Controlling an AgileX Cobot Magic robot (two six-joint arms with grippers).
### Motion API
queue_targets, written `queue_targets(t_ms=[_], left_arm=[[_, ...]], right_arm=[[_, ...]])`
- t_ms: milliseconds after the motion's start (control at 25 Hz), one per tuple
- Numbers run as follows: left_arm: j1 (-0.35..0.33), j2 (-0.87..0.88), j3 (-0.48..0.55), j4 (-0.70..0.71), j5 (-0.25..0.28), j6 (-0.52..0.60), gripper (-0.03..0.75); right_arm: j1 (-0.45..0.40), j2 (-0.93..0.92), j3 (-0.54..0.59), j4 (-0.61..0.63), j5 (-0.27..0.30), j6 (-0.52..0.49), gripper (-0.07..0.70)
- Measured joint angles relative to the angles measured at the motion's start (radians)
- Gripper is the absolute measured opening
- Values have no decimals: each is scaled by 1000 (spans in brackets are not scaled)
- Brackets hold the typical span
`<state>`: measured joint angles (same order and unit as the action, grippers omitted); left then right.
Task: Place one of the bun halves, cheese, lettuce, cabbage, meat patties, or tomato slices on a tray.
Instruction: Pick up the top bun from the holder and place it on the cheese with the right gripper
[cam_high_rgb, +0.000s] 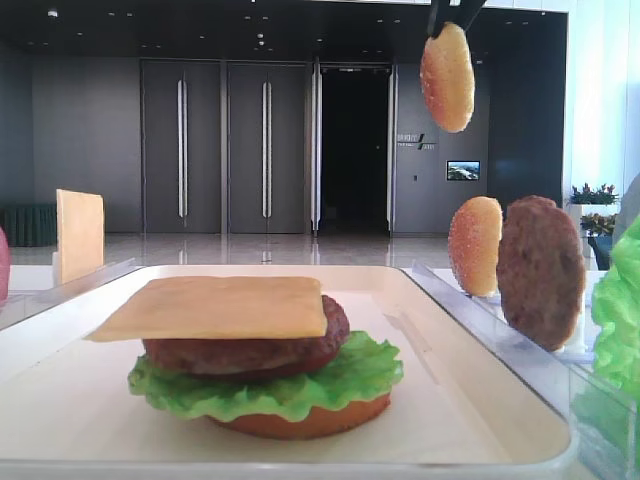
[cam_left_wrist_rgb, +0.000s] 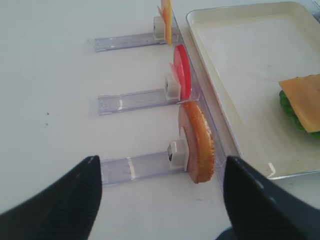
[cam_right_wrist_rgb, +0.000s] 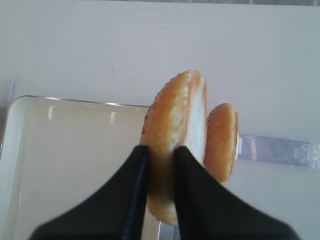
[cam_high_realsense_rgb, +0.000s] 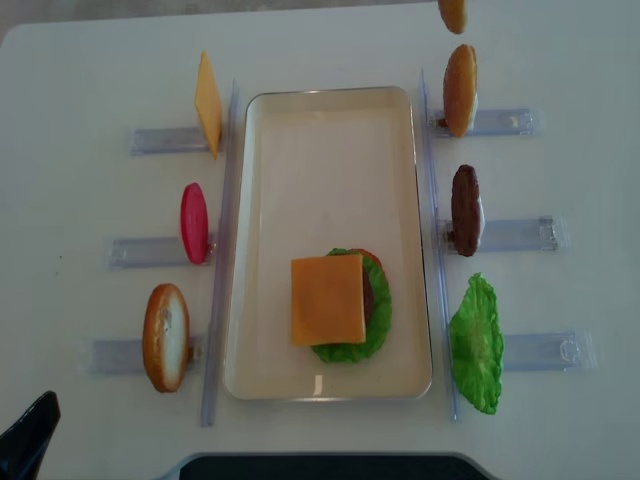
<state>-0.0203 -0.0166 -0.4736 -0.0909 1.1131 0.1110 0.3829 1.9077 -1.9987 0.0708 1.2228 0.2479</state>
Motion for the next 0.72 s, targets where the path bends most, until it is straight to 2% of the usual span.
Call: queue_targets(t_ms=[400,720], left_arm=[[0,0,0,0,0,0,576],[0,0,0,0,0,0,576]], right_arm=[[-3,-236,404,12,4,58,146],[-3,-472,680,11,4,112,145]])
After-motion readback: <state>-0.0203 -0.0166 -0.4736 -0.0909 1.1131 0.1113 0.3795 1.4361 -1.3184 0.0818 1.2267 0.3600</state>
